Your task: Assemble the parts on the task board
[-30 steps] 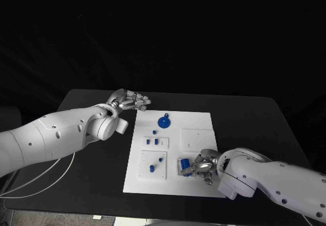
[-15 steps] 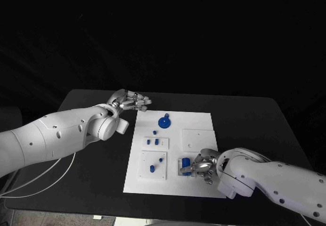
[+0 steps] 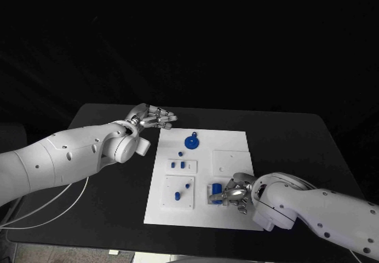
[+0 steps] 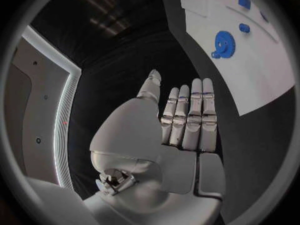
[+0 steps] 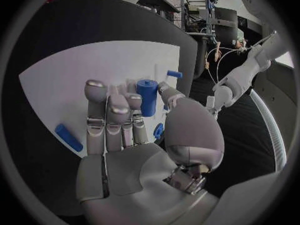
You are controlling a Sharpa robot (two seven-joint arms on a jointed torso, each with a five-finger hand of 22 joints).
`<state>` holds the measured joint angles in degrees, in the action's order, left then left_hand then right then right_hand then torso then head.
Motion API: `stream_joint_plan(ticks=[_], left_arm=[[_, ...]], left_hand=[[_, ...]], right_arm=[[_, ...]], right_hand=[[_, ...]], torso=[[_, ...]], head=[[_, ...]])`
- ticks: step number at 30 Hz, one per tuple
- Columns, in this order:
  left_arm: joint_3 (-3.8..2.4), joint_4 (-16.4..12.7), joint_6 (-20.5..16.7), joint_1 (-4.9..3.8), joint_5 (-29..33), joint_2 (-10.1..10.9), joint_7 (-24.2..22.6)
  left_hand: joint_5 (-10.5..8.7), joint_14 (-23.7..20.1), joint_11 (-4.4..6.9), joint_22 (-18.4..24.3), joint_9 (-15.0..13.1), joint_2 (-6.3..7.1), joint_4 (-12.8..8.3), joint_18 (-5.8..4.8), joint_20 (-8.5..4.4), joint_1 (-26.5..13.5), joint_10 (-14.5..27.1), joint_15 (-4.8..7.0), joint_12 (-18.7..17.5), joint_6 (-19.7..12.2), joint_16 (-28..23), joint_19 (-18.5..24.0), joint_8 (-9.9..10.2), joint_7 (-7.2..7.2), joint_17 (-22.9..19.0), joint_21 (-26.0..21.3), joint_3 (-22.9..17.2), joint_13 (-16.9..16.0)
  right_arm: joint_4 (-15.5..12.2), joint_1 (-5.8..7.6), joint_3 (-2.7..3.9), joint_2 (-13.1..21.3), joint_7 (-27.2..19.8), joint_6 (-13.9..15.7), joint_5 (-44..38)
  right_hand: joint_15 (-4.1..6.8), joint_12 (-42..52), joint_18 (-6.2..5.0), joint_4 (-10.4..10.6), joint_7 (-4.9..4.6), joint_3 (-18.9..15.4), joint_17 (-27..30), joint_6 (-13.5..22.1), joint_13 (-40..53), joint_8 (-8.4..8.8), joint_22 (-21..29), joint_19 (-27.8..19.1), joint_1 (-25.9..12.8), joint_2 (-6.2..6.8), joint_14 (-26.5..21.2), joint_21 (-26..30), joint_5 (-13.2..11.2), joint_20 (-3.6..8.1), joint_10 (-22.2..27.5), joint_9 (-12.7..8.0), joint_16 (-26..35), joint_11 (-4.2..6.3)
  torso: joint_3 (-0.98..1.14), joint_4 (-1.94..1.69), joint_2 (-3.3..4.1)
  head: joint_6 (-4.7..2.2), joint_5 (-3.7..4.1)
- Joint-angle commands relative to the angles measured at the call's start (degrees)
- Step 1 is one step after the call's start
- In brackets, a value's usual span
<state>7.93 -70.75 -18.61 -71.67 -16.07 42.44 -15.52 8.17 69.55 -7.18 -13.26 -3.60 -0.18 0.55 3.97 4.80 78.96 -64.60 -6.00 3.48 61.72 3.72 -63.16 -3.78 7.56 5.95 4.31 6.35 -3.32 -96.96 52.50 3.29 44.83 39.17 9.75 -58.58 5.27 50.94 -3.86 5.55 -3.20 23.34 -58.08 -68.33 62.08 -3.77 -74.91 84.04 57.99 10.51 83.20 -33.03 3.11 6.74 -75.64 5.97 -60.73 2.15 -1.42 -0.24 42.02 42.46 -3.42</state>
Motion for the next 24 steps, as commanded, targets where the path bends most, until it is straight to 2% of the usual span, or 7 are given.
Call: stream_joint_plan(ticks=[1, 6, 17, 24], left_arm=[[-0.03, -0.1, 0.8, -0.03, 0.3, 0.0, -0.5], [-0.03, -0.1, 0.8, -0.03, 0.4, 0.0, -0.5], [-0.03, -0.1, 0.8, -0.03, 0.4, -0.1, -0.4], [-0.03, -0.1, 0.8, -0.03, 0.4, -0.1, -0.4]], left_hand=[[-0.75, -0.4, -0.09, 0.1, 0.0, 0.02, 0.4, -0.3, 0.19, -0.5, 0.5, -0.01, 0.2, -0.4, -0.1, -0.3, 0.1, -0.02, 0.1, 0.1, 0.0, -0.1], [-0.87, -0.4, -0.1, 0.2, 0.0, 0.09, 0.4, -0.3, 0.2, -0.6, 0.5, -0.01, 0.2, -0.5, -0.1, -0.3, 0.1, 0.01, 0.1, 0.1, 0.0, -0.1], [-0.97, -0.4, -0.1, 0.4, 0.0, 0.12, 0.5, -0.32, 0.21, -0.5, 0.5, -0.03, 0.2, -0.4, -0.2, -0.3, 0.1, 0.0, 0.1, 0.1, 0.0, -0.1], [-0.97, -0.5, -0.1, 0.7, 0.0, 0.17, 0.7, -0.32, 0.22, -0.6, 0.5, -0.04, 0.2, -0.5, -0.2, -0.3, 0.1, 0.02, 0.1, 0.1, 0.0, -0.1]], right_arm=[[0.1, -0.33, -0.32, -0.2, 0.3, -1.0, -1.2], [0.0, -0.33, -0.36, -0.1, 0.3, -1.4, -2.0], [-0.1, -0.33, -0.45, -0.1, 0.3, -2.1, -3.8], [-0.1, -0.33, -0.47, -0.2, 0.2, -1.7, -4.0]], right_hand=[[0.3, -0.3, 0.53, -0.1, 0.06, 0.1, 0.0, 0.2, 0.0, 0.09, -3.2, 2.8, 0.7, 0.02, -0.1, 0.3, -0.2, 0.14, 0.2, -0.1, 0.3, -0.03], [0.27, -0.2, 0.54, -0.8, 0.05, 0.0, 0.0, 0.2, 0.1, 0.11, -3.2, 2.8, 1.1, -0.15, -0.1, 0.2, -0.2, 0.1, 0.2, -0.1, 0.4, -0.05], [0.26, -0.4, 0.51, -0.9, 0.02, -0.3, 0.0, 0.3, -0.1, 0.13, -3.2, 2.8, 0.8, 0.19, -0.1, 0.4, -0.2, 0.09, 0.3, -0.1, 0.5, -0.08], [0.39, -0.8, 0.54, 1.1, -0.08, -2.3, 0.1, 1.0, -0.2, 0.13, -3.1, 2.8, -1.2, 1.6, -0.2, 0.7, -0.3, 0.29, 0.4, -0.4, 0.7, -0.13]], torso=[[0.02, -0.01, 0.02], [0.03, -0.02, 0.02], [0.02, 0.01, 0.02], [0.0, -0.02, 0.02]], head=[[0.09, -0.12], [0.19, -0.2], [0.29, -0.39], [0.24, -0.34]])
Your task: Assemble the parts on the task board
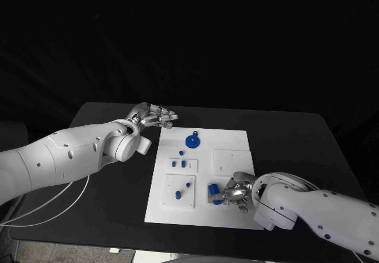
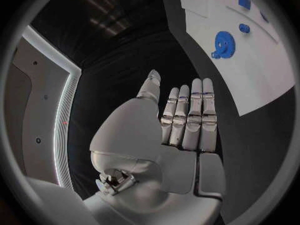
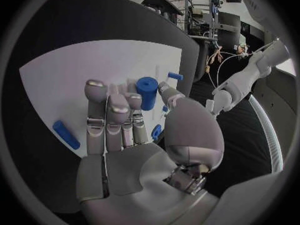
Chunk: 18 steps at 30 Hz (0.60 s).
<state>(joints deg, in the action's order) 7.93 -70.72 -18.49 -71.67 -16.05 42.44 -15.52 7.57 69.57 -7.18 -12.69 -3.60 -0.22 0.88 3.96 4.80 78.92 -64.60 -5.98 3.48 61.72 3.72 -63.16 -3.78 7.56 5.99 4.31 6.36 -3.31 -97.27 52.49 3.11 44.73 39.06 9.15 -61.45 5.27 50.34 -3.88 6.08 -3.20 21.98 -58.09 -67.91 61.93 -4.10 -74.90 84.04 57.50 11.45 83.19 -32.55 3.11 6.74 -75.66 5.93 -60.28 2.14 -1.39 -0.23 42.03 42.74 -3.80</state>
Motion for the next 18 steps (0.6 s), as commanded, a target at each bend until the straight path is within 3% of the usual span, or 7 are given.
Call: stream_joint_plan(ticks=[1, 3, 6, 11, 14, 18], left_arm=[[-0.03, -0.1, 0.7, -0.03, 0.3, -0.1, -0.4], [-0.03, -0.1, 0.6, -0.03, 0.3, 0.0, -0.4], [-0.03, -0.1, 0.6, -0.03, 0.3, 0.0, -0.3], [-0.03, -0.2, 0.6, -0.03, 0.3, 0.0, -0.3], [-0.03, -0.2, 0.6, -0.03, 0.3, 0.0, -0.3], [-0.03, -0.2, 0.6, -0.03, 0.3, 0.0, -0.3]], left_hand=[[-0.38, -0.5, -0.1, 0.1, 0.0, 0.21, 0.4, -0.32, 0.22, -0.5, 0.5, -0.06, 0.2, -0.5, -0.2, -0.4, 0.1, 0.02, 0.1, 0.1, 0.0, -0.1], [-0.38, -0.5, -0.1, 0.1, 0.0, 0.21, 0.4, -0.32, 0.22, -0.5, 0.5, -0.06, 0.2, -0.5, -0.2, -0.4, 0.1, 0.02, 0.1, 0.1, 0.0, -0.1], [-0.38, -0.5, -0.1, 0.1, 0.0, 0.21, 0.4, -0.32, 0.22, -0.5, 0.5, -0.06, 0.2, -0.5, -0.2, -0.4, 0.1, 0.02, 0.1, 0.1, 0.0, -0.1], [-0.38, -0.5, -0.1, 0.1, 0.0, 0.21, 0.4, -0.32, 0.22, -0.5, 0.5, -0.06, 0.2, -0.5, -0.2, -0.4, 0.1, 0.02, 0.1, 0.1, 0.0, -0.1], [-0.38, -0.5, -0.1, 0.1, 0.0, 0.21, 0.4, -0.32, 0.22, -0.5, 0.5, -0.06, 0.2, -0.5, -0.2, -0.4, 0.1, 0.02, 0.1, 0.1, 0.0, -0.1], [-0.38, -0.5, -0.1, 0.1, 0.0, 0.21, 0.4, -0.32, 0.22, -0.5, 0.5, -0.06, 0.2, -0.5, -0.2, -0.4, 0.1, 0.02, 0.1, 0.1, 0.0, -0.1]], right_arm=[[0.2, -0.33, -0.29, -0.1, 0.3, -1.1, -1.1], [0.2, -0.33, -0.29, -0.1, 0.2, -1.1, -1.1], [0.3, -0.33, -0.3, -0.1, 0.0, -1.1, -0.9], [0.3, -0.33, -0.3, -0.1, -0.2, -1.1, -0.8], [0.3, -0.33, -0.31, 0.0, -0.6, -1.0, -0.6], [0.2, -0.33, -0.31, 0.2, -1.8, -1.2, 0.1]], right_hand=[[0.38, -0.3, 0.57, 1.1, -0.1, -1.7, 0.1, 0.7, -0.1, 0.46, -3.1, 2.8, -1.0, 0.82, -0.2, 0.3, -0.3, 0.29, 0.5, -0.4, 0.3, -0.14], [0.38, -0.4, 0.59, 2.2, -0.11, -3.6, 0.0, 0.9, -0.2, 0.43, -3.1, 2.8, -1.0, 0.96, -0.2, 0.4, -0.3, 0.3, 0.5, -0.5, 0.4, -0.15], [0.31, -0.9, 0.61, 5.8, -0.2, -7.6, -0.1, 1.2, -0.3, 0.24, -3.0, 2.8, 1.6, 1.15, -0.1, 0.7, -0.4, 0.29, 0.6, -0.6, 0.7, -0.17], [0.28, -1.1, 0.56, 9.2, -0.33, -11.3, -0.1, 1.8, -0.3, 0.39, -2.9, 2.8, 2.3, 1.47, -0.1, 1.1, -0.3, 0.23, 0.8, -0.7, 1.1, -0.3], [0.28, -1.2, 0.55, 9.9, -0.34, -12.0, -0.2, 1.8, -0.2, 0.39, -2.9, 2.8, 3.0, 1.42, -0.1, 1.1, -0.3, 0.22, 0.8, -0.7, 1.1, -0.3], [0.29, -1.1, 0.56, 8.6, -0.34, -10.5, -0.3, 1.7, -0.2, 0.38, -3.0, 2.8, 4.8, 0.55, 0.0, 1.0, -0.3, 0.22, 0.7, -0.6, 1.1, -0.29]], torso=[[-0.04, -0.03, 0.01], [-0.04, -0.03, 0.01], [-0.04, -0.02, 0.0], [-0.04, -0.02, 0.01], [-0.03, -0.02, 0.02], [0.01, -0.03, 0.02]], head=[[-0.04, 0.03], [-0.04, 0.03], [-0.04, -0.02], [-0.03, -0.05], [-0.08, -0.03], [-0.08, -0.02]])
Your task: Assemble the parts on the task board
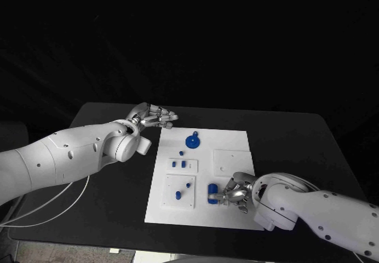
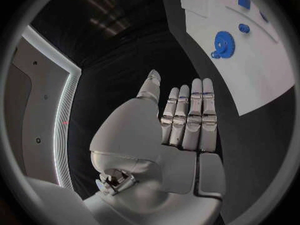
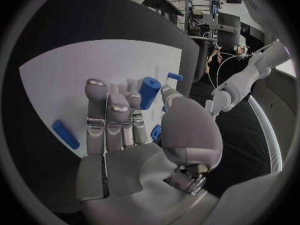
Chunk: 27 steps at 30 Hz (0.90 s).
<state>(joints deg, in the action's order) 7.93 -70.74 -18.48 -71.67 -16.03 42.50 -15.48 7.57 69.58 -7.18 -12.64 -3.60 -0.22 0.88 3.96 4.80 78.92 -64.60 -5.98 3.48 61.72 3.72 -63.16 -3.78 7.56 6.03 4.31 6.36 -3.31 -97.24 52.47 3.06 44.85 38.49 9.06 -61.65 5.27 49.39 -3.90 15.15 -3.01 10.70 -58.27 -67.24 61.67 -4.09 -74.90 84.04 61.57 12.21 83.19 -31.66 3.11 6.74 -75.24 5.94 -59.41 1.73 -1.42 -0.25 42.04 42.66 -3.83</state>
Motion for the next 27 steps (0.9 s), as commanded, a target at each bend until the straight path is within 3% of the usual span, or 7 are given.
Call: stream_joint_plan(ticks=[1, 5, 8, 12, 22, 27], left_arm=[[-0.03, -0.2, 0.6, -0.03, 0.3, 0.0, -0.3], [-0.03, -0.2, 0.6, -0.03, 0.3, 0.0, -0.2], [-0.03, -0.2, 0.6, -0.03, 0.3, 0.1, -0.1], [-0.03, -0.2, 0.6, -0.03, 0.3, 0.2, -0.1], [-0.03, -0.2, 0.6, -0.03, 0.3, 0.1, -0.1], [-0.03, -0.2, 0.6, -0.03, 0.3, 0.1, 0.0]], left_hand=[[-0.38, -0.5, -0.1, 0.1, 0.0, 0.21, 0.4, -0.32, 0.22, -0.5, 0.5, -0.07, 0.2, -0.5, -0.2, -0.3, 0.1, 0.02, 0.1, 0.1, 0.0, -0.1], [-0.28, -0.5, -0.1, 0.4, 0.0, 0.26, 0.5, -0.32, 0.22, -0.4, 0.5, -0.05, 0.2, -0.6, -0.1, -0.4, 0.1, 0.04, 0.1, 0.2, -0.1, -0.1], [-0.19, -0.5, -0.1, 0.5, 0.0, 0.13, 0.5, -0.32, 0.21, -0.4, 0.5, -0.04, 0.2, -0.6, -0.1, -0.4, 0.1, 0.05, 0.1, 0.2, -0.2, -0.1], [-0.19, -0.5, -0.1, 0.5, 0.0, 0.13, 0.5, -0.32, 0.21, -0.4, 0.5, -0.04, 0.2, -0.6, -0.1, -0.4, 0.1, 0.05, 0.1, 0.2, -0.2, -0.1], [-0.19, -0.5, -0.1, 0.5, 0.0, 0.13, 0.5, -0.32, 0.21, -0.4, 0.5, -0.04, 0.2, -0.6, -0.1, -0.4, 0.1, 0.05, 0.1, 0.2, -0.2, -0.1], [-0.19, -0.5, -0.1, 0.5, 0.0, 0.13, 0.5, -0.32, 0.21, -0.4, 0.5, -0.04, 0.2, -0.6, -0.1, -0.4, 0.1, 0.05, 0.1, 0.2, -0.2, -0.1]], right_arm=[[0.1, -0.31, -0.25, 0.1, -1.7, -1.1, 0.5], [-0.1, -0.32, -0.26, 0.6, -3.5, -1.8, 1.9], [-0.3, -0.34, -0.26, 0.9, -4.6, -2.5, 2.8], [-0.4, -0.37, -0.26, 1.3, -5.4, -3.0, 3.6], [-0.3, -0.39, -0.25, 1.4, -5.2, -3.1, 3.9], [-0.2, -0.39, -0.25, 1.4, -5.1, -3.0, 3.7]], right_hand=[[0.29, 0.0, 0.58, -1.0, -0.52, 1.3, -0.1, 0.9, 0.1, 0.36, -3.0, 2.8, 1.4, -0.51, 0.0, 0.0, -0.3, 0.23, 0.2, -0.6, 0.3, 0.13], [0.29, 0.3, 0.56, -5.1, -0.63, 2.7, -0.3, 0.4, 0.4, 0.4, -3.0, 2.8, 3.4, -2.23, 0.0, 0.0, -0.3, 0.2, 0.1, -0.5, 0.1, 0.14], [0.21, 0.3, 0.5, -6.9, -0.64, 1.5, -0.4, 0.8, 0.3, 0.42, -3.1, 2.8, 2.6, -2.11, 0.0, -0.1, -0.3, 0.12, 0.2, -0.6, 0.1, 0.06], [0.01, 0.6, 0.19, -4.6, -0.68, -5.7, -0.2, 1.4, 0.1, 0.5, -3.1, 2.8, 3.3, -2.53, 0.0, 0.1, 0.4, -0.18, 0.5, -0.1, 0.1, -0.08], [0.02, 0.9, 0.19, -5.9, -0.66, -5.1, -0.2, 1.1, -0.1, 0.43, -3.2, 2.8, 3.8, -3.86, 0.0, -0.1, 0.4, -0.19, 0.5, 0.2, -0.1, -0.07], [0.02, 1.0, 0.19, -6.2, -0.63, -5.3, -0.1, 1.0, -0.3, 0.4, -3.2, 2.8, 3.6, -3.92, 0.0, -0.1, 0.6, -0.19, 0.6, 0.3, -0.1, -0.05]], torso=[[0.06, 0.0, 0.01], [0.07, 0.03, 0.03], [0.05, 0.04, 0.02], [0.07, 0.05, 0.03], [0.01, 0.04, 0.02], [-0.01, 0.0, 0.01]], head=[[0.0, 0.0], [-0.06, 0.01], [-0.07, 0.04], [-0.09, 0.04], [-0.02, 0.22], [-0.01, 0.24]])
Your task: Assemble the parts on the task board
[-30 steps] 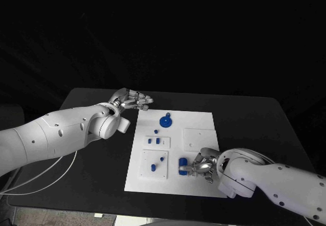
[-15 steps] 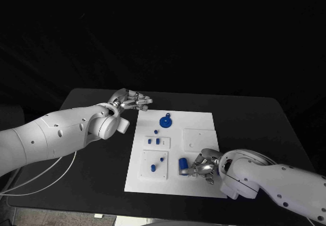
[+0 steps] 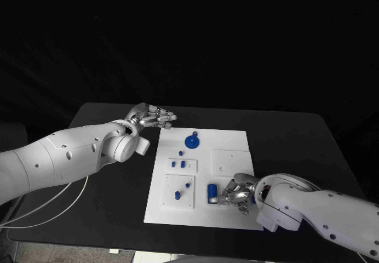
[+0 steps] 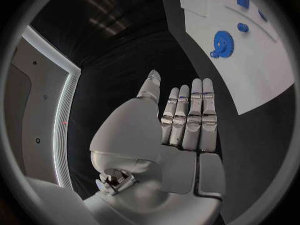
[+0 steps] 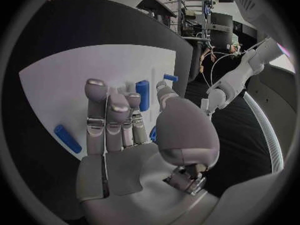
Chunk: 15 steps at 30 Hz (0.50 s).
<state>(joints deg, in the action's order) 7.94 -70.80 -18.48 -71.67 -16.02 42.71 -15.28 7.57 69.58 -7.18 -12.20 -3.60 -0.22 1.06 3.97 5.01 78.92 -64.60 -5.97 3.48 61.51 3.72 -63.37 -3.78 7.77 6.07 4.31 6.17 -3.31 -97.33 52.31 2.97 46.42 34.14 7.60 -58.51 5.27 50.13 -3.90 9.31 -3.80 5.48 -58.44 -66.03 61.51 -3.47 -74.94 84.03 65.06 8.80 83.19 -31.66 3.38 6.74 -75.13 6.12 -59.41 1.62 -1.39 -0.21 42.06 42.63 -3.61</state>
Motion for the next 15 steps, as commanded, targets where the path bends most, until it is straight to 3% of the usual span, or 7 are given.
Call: stream_joint_plan(ticks=[1, 4, 5, 8, 11, 13, 15], left_arm=[[-0.03, -0.1, 0.6, -0.03, 0.3, -0.1, -0.2], [-0.03, -0.1, 0.6, -0.03, 0.3, -0.1, -0.2], [-0.03, -0.1, 0.6, -0.03, 0.3, -0.1, -0.2], [-0.03, -0.1, 0.7, -0.03, 0.3, 0.0, -0.2], [-0.03, -0.1, 0.7, -0.03, 0.3, 0.0, -0.2], [-0.03, 0.0, 0.7, -0.03, 0.3, 0.0, -0.2], [-0.03, 0.0, 0.7, -0.03, 0.3, 0.0, -0.2]], left_hand=[[-0.19, -0.5, -0.1, 0.1, 0.0, 0.13, 0.3, -0.32, 0.0, -0.4, 0.5, -0.05, 0.2, -0.4, -0.1, -0.2, 0.1, -0.16, 0.1, 0.2, 0.0, -0.1], [-0.07, -0.5, -0.1, 0.4, 0.0, -0.02, 0.3, -0.33, 0.0, -0.4, 0.5, -0.05, 0.2, -0.4, -0.1, -0.3, 0.1, -0.16, 0.1, 0.3, 0.1, -0.1], [-0.07, -0.5, -0.1, 0.4, 0.0, -0.02, 0.3, -0.33, 0.0, -0.4, 0.5, -0.05, 0.2, -0.4, -0.1, -0.3, 0.1, -0.16, 0.1, 0.3, 0.1, -0.1], [-0.07, -0.5, -0.1, 0.4, 0.0, -0.02, 0.3, -0.33, 0.0, -0.4, 0.5, -0.05, 0.2, -0.4, -0.1, -0.3, 0.1, -0.16, 0.1, 0.3, 0.1, -0.1], [-0.07, -0.5, -0.1, 0.4, 0.0, -0.02, 0.3, -0.33, 0.0, -0.4, 0.5, -0.05, 0.2, -0.4, -0.1, -0.3, 0.1, -0.16, 0.1, 0.3, 0.1, -0.1], [-0.07, -0.5, -0.1, 0.4, 0.0, -0.02, 0.3, -0.33, 0.0, -0.4, 0.5, -0.05, 0.2, -0.4, -0.1, -0.3, 0.1, -0.16, 0.1, 0.3, 0.1, -0.1], [-0.07, -0.5, -0.1, 0.4, 0.0, -0.02, 0.3, -0.33, 0.0, -0.4, 0.5, -0.05, 0.2, -0.4, -0.1, -0.3, 0.1, -0.16, 0.1, 0.3, 0.1, -0.1]], right_arm=[[-0.1, -0.24, -0.17, -0.1, -0.7, -1.5, 0.5], [-0.1, -0.24, -0.17, -0.1, -0.6, -1.4, -0.1], [-0.1, -0.24, -0.17, -0.1, -0.6, -1.3, -0.2], [0.1, -0.24, -0.17, 0.2, -1.2, -1.0, -0.2], [0.2, -0.24, -0.16, 0.6, -2.6, -0.6, 0.6], [0.2, -0.23, -0.09, 1.2, -4.2, 0.1, 1.9], [0.2, -0.23, 0.07, 1.7, -5.2, 0.5, 2.8]], right_hand=[[0.03, 0.2, 0.19, -0.5, 0.17, 0.0, 0.1, -0.3, -0.1, -0.22, -3.2, 2.8, 0.3, -0.69, 0.0, -0.1, 0.3, -0.19, 0.4, 0.1, -0.1, 0.07], [0.15, 0.3, 0.24, -4.1, 0.08, 4.0, 0.0, -0.9, -0.2, -0.16, -3.2, 2.8, 2.6, -3.08, 0.0, -0.2, -0.3, -0.14, 0.4, 0.1, -0.2, 0.19], [0.22, 0.3, 0.33, -4.5, 0.11, 6.8, 0.0, -1.2, -0.2, -0.19, -3.3, 2.8, 2.2, -2.25, 0.0, -0.3, -0.6, -0.03, 0.3, -0.1, -0.2, 0.24], [0.03, 0.3, 0.35, -4.5, -0.05, 7.9, 0.0, -0.1, -0.1, -0.15, -3.2, 2.8, 0.4, -0.18, 0.0, -0.2, 0.4, -0.1, 0.3, -0.5, -0.1, 0.04], [0.0, 0.5, 0.18, -3.8, -0.05, 3.8, 0.1, 0.2, -0.1, -0.21, -3.2, 2.8, -0.4, 0.07, 0.0, -0.2, 3.6, -0.22, 0.4, -0.4, -0.2, -0.02], [-0.14, 0.8, 0.09, -2.4, -0.32, -0.6, 0.0, 1.3, 0.0, -0.25, -3.3, 2.8, 0.1, -0.32, 0.0, -0.3, 5.3, -0.31, 0.4, -0.4, -0.3, -0.2], [-0.13, 1.1, -0.01, -2.5, -0.38, -4.8, 0.1, 1.6, 0.2, -0.17, -3.2, 2.8, 0.5, -1.65, -0.1, -0.3, 7.3, -0.4, 0.4, -0.2, -0.3, -0.27]], torso=[[-0.04, -0.05, -0.03], [-0.05, -0.05, -0.03], [-0.05, -0.05, -0.03], [-0.05, -0.07, -0.03], [-0.04, -0.04, -0.03], [-0.01, -0.01, -0.02], [0.0, -0.01, -0.02]], head=[[0.0, 0.04], [0.0, 0.04], [0.0, 0.04], [-0.1, 0.09], [-0.16, 0.13], [-0.27, 0.28], [-0.33, 0.34]])
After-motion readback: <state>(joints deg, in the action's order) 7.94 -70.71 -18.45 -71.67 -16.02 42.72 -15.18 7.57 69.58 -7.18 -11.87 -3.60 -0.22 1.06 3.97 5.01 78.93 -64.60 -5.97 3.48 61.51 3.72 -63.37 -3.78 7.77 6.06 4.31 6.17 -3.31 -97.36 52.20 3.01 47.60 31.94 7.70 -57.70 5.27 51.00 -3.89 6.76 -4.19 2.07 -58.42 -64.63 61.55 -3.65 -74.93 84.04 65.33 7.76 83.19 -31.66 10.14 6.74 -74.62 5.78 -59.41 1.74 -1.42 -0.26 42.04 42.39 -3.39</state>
